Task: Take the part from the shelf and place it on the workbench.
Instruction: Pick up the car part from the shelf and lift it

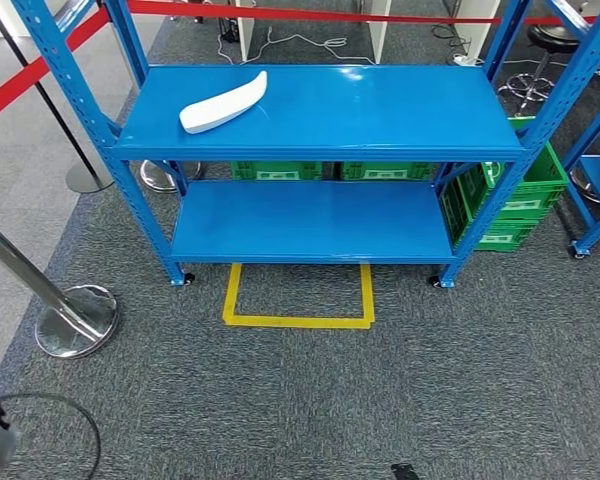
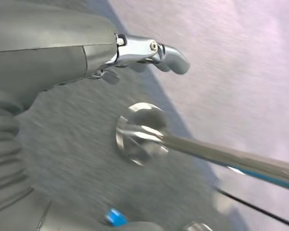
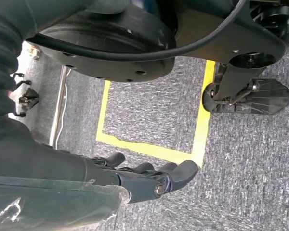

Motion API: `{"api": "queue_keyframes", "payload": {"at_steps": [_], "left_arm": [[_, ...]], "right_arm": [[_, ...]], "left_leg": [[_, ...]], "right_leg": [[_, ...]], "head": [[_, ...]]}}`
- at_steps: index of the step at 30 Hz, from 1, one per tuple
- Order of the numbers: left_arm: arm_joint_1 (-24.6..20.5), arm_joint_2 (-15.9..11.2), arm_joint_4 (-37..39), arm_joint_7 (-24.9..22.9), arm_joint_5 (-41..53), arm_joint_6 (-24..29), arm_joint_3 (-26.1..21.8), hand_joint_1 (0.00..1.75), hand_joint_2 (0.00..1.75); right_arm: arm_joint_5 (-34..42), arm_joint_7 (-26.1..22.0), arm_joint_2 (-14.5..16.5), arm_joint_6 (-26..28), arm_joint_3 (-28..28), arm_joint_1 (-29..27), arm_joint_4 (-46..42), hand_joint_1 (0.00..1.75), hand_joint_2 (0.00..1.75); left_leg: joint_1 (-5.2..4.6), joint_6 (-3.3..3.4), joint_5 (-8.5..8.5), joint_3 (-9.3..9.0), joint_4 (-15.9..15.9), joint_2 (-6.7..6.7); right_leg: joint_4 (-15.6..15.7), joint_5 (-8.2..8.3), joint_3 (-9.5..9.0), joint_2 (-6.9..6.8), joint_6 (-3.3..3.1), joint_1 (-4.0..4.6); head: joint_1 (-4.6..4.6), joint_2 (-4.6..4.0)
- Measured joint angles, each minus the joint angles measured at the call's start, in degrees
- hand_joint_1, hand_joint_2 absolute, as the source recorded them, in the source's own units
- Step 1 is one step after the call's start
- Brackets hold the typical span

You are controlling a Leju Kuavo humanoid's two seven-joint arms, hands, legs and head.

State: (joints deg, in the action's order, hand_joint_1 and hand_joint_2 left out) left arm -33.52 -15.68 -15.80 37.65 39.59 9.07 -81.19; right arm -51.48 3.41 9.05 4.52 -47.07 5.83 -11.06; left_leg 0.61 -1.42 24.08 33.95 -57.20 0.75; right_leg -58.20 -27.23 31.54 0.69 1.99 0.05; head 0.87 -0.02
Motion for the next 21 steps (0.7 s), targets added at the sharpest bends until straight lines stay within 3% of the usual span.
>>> {"api": "queue_keyframes", "payload": {"at_steps": [4,9,15,21], "left_arm": [[-4.5,-1.2,-1.2,0.1,6.2,4.3,5.1,0.00,1.75],[-12.3,-0.9,-3.0,-3.7,18.7,15.0,19.8,0.00,1.75],[-18.5,3.3,-4.5,-9.2,29.1,21.9,38.8,0.00,1.75],[-21.1,8.8,-4.7,-15.8,37.8,22.8,55.1,0.00,1.75]], "right_arm": [[-1.1,0.4,0.0,-0.2,0.0,0.3,0.0,0.00,1.75],[-3.1,1.5,0.1,-0.7,0.0,1.6,0.0,0.00,1.75],[-5.0,2.4,0.6,-1.2,0.2,3.2,0.0,0.00,1.75],[-6.3,3.0,1.2,-1.6,0.3,4.1,0.0,0.00,1.75]], "left_leg": [[0.07,-0.08,-0.09,0.09,0.0,0.00],[0.07,-0.05,-0.18,0.13,0.0,0.01],[0.00,0.01,-0.39,0.31,0.0,0.01],[-0.07,0.07,-0.47,0.38,0.0,0.00]], "right_leg": [[0.0,0.08,0.23,0.00,-0.09,0.06],[0.0,0.21,0.22,-0.01,-0.06,0.06],[0.0,0.45,0.03,0.01,0.00,-0.02],[0.0,0.59,0.11,0.06,0.07,-0.07]], "head": [[0.00,0.00],[0.01,0.00],[0.01,0.00],[0.01,0.00]]}}
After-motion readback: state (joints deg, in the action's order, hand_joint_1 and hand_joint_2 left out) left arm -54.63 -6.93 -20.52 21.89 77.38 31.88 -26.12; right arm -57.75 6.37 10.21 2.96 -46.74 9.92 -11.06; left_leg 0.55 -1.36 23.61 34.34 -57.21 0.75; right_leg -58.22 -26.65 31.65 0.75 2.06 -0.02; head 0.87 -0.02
